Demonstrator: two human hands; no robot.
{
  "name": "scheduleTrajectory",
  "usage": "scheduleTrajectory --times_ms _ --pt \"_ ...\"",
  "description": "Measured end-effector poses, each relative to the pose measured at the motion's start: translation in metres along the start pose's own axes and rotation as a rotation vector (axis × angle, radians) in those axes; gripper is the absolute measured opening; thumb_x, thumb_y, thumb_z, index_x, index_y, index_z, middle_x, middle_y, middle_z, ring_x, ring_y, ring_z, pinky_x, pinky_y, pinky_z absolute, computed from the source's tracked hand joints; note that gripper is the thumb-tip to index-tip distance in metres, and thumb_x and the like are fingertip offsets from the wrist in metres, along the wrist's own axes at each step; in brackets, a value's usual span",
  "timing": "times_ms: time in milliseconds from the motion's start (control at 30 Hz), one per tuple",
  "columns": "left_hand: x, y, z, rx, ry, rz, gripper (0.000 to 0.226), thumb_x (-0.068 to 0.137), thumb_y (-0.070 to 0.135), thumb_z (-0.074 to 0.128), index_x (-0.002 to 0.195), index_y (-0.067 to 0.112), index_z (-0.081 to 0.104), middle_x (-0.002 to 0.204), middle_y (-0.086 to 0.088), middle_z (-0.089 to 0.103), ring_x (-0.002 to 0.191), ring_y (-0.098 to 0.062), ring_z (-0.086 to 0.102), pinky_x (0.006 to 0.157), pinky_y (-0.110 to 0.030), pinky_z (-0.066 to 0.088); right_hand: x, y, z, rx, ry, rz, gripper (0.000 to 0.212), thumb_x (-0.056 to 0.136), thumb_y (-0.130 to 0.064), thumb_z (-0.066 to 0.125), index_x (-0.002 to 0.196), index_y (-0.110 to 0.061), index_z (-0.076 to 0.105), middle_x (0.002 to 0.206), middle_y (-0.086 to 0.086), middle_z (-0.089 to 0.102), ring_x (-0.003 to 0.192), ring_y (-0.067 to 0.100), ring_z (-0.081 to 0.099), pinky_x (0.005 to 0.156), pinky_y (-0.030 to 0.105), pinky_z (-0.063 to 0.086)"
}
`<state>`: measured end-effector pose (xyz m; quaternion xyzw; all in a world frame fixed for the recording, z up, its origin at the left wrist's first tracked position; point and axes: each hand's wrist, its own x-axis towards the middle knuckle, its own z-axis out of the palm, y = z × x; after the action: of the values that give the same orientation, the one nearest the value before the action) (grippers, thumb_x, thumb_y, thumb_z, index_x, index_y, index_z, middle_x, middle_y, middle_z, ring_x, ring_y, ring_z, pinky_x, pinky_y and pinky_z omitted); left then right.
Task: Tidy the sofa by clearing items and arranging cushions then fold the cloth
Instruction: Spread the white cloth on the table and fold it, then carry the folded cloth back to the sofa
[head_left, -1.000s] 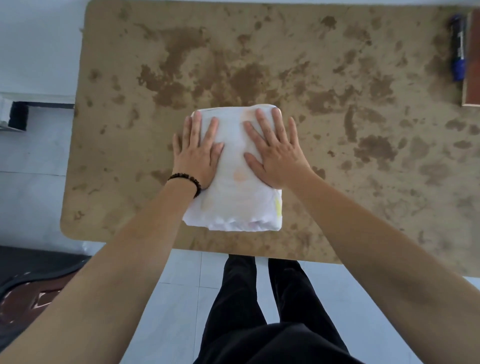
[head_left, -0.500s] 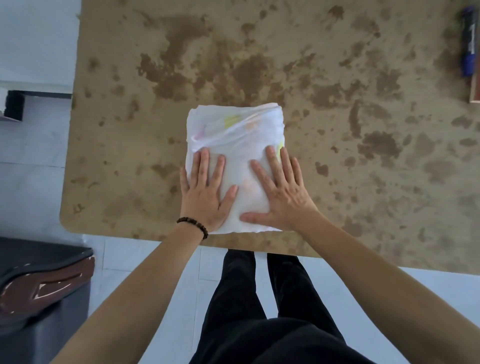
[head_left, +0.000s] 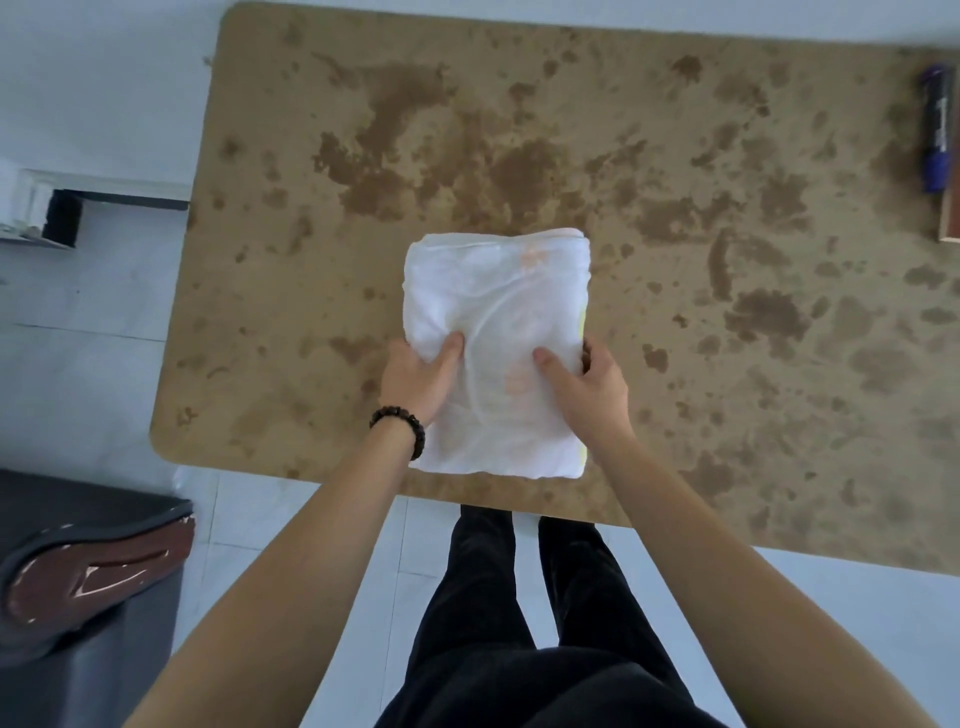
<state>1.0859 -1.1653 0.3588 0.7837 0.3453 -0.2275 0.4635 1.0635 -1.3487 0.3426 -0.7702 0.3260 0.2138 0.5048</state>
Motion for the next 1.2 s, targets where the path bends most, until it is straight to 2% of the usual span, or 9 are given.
scheduleTrajectory --times_ms 100,233,300,400,533,633,767,933,1200 --pt "-0.005 0.008 -0.010 -0.020 -0.135 0.015 0.029 0.086 0.046 0.063 0.087 0.017 0.069 0.087 0.004 0.072 0.085 -0.017 0.069 0.080 -0.036 0.057 0.000 -0.005 -0.006 0.014 -0.068 -0.012 0.040 0.085 -0.050 0.065 0.106 -0.017 0.057 0.100 -0.003 0.063 0.095 0.020 0.062 0.077 0.036 0.052" --pt "-0.029 0.009 -0.023 -0.249 -0.219 0.016 0.033 0.086 0.047 0.066 0.105 0.020 0.070 0.099 0.006 0.075 0.093 -0.014 0.071 0.090 -0.041 0.056 -0.018 -0.015 -0.023 0.091 -0.126 -0.041 0.029 0.088 -0.046 0.065 0.095 -0.021 0.053 0.099 0.001 0.062 0.092 0.022 0.062 0.079 0.040 0.053" --pt "-0.052 0.012 -0.033 -0.355 -0.202 0.076 0.031 0.086 0.045 0.067 0.109 0.025 0.068 0.103 0.008 0.074 0.095 -0.014 0.071 0.090 -0.043 0.056 -0.037 -0.026 -0.037 0.099 -0.123 -0.089 0.023 0.089 -0.044 0.065 0.091 -0.026 0.052 0.095 -0.005 0.061 0.089 0.018 0.061 0.072 0.034 0.051" --pt "-0.094 0.018 -0.050 -0.515 -0.108 0.137 0.027 0.086 0.044 0.068 0.109 0.030 0.065 0.103 0.011 0.073 0.094 -0.012 0.071 0.087 -0.041 0.056 -0.072 -0.048 -0.056 0.128 -0.115 -0.191 0.018 0.089 -0.044 0.066 0.098 -0.032 0.056 0.103 -0.007 0.065 0.096 0.016 0.064 0.082 0.038 0.055" --pt "-0.158 0.014 -0.075 -0.699 0.014 0.213 0.041 0.085 0.047 0.066 0.123 0.031 0.059 0.119 0.010 0.068 0.112 -0.015 0.064 0.099 -0.043 0.048 -0.124 -0.075 -0.080 0.157 -0.171 -0.383 0.029 0.090 -0.041 0.067 0.115 -0.031 0.058 0.102 -0.016 0.064 0.094 0.008 0.064 0.079 0.029 0.052" --pt "-0.212 0.000 -0.087 -0.751 0.158 0.293 0.032 0.092 0.031 0.063 0.122 0.020 0.059 0.116 0.004 0.069 0.106 -0.015 0.067 0.090 -0.037 0.054 -0.156 -0.077 -0.094 0.228 -0.348 -0.466 0.038 0.089 -0.036 0.069 0.125 -0.032 0.058 0.106 -0.019 0.069 0.093 0.004 0.068 0.082 0.028 0.055" --pt "-0.276 -0.040 -0.086 -0.769 0.443 0.276 0.016 0.094 0.024 0.060 0.107 0.014 0.060 0.097 0.006 0.071 0.088 -0.012 0.067 0.068 -0.023 0.054 -0.181 -0.057 -0.093 0.199 -0.643 -0.488 0.040 0.088 -0.038 0.072 0.125 -0.032 0.059 0.117 -0.009 0.069 0.103 0.014 0.069 0.089 0.041 0.056" --pt "-0.349 -0.125 -0.084 -0.894 0.749 0.084 0.024 0.092 0.031 0.063 0.113 0.022 0.060 0.110 0.001 0.069 0.099 -0.022 0.066 0.081 -0.041 0.057 -0.226 -0.022 -0.044 0.009 -0.891 -0.527 0.050 0.080 -0.051 0.070 0.126 -0.037 0.058 0.118 -0.010 0.069 0.105 0.016 0.067 0.093 0.043 0.054" --pt "-0.497 -0.289 -0.111 -1.233 1.233 0.002 0.022 0.095 0.025 0.056 0.116 0.021 0.062 0.108 0.005 0.071 0.093 -0.012 0.066 0.076 -0.032 0.054 -0.396 0.027 0.072 -0.361 -1.299 -0.743 0.045 0.089 -0.043 0.068 0.131 -0.040 0.053 0.118 -0.022 0.065 0.097 0.003 0.068 0.085 0.032 0.056"
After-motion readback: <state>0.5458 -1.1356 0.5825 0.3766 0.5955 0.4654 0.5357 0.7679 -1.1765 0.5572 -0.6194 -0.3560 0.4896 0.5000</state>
